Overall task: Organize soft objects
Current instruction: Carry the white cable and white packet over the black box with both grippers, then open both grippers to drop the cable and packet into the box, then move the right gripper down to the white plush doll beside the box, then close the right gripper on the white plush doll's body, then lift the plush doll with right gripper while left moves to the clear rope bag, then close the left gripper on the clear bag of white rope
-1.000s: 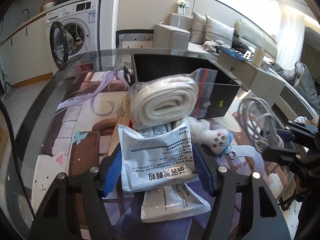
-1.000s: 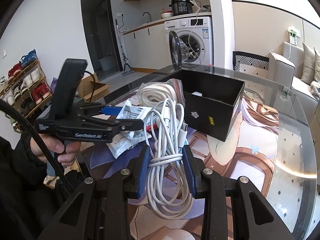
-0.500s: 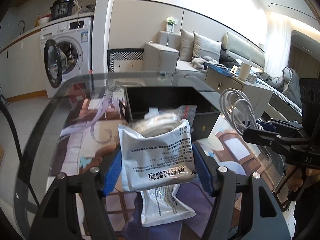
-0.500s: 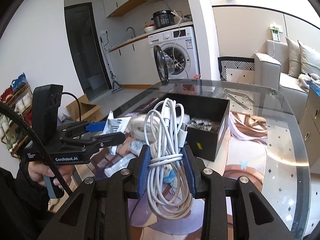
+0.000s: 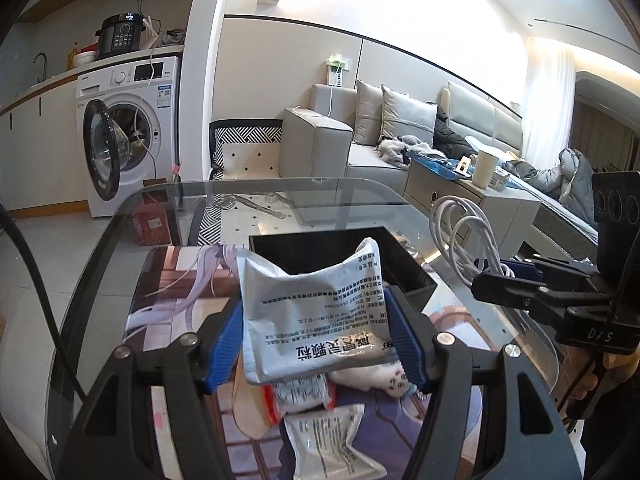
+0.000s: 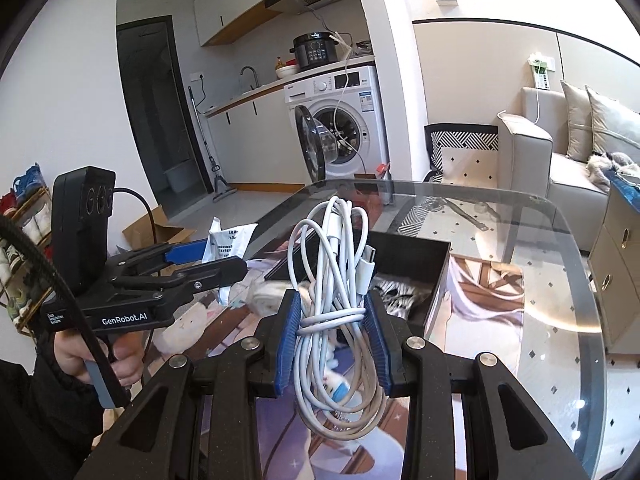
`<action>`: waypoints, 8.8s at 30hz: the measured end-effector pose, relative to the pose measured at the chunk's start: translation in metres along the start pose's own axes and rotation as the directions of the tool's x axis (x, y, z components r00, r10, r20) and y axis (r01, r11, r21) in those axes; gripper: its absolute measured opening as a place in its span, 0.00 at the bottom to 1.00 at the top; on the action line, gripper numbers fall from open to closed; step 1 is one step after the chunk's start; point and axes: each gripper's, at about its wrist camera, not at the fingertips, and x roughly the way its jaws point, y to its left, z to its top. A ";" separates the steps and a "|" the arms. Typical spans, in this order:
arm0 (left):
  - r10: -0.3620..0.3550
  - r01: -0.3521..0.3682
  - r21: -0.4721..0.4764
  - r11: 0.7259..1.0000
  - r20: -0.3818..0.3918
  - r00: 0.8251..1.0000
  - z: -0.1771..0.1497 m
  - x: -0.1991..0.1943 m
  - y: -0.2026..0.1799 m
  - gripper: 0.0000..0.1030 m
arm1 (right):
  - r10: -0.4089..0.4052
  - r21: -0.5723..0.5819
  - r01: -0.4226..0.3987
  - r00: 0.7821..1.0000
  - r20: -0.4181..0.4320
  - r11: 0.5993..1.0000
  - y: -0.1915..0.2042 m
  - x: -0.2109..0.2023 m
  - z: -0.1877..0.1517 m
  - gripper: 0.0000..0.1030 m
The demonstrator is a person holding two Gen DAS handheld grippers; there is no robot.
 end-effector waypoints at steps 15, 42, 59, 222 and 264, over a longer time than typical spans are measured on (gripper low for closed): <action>0.003 -0.003 -0.013 1.000 -0.011 1.000 0.028 0.041 0.003 0.65 | -0.037 0.036 0.038 0.999 -0.026 0.999 -0.021 0.037 0.021 0.32; 0.024 -0.023 0.010 1.000 -0.111 0.993 0.034 0.109 0.004 0.65 | -0.109 0.027 0.113 0.986 -0.128 0.993 -0.045 0.110 0.033 0.32; -0.001 0.002 0.009 1.000 -0.077 0.997 0.021 0.077 0.004 1.00 | -0.150 0.030 0.151 0.989 -0.019 0.988 -0.038 0.057 0.021 0.95; 0.105 -0.112 -0.046 0.993 -0.128 0.986 -0.057 0.037 0.025 1.00 | -0.019 -0.136 -0.022 0.956 -0.292 0.991 0.023 0.110 -0.089 0.35; 0.119 -0.073 0.182 0.981 -0.257 0.959 -0.056 0.089 -0.062 1.00 | -0.060 0.072 0.068 0.993 -0.102 0.995 -0.054 0.025 -0.070 0.35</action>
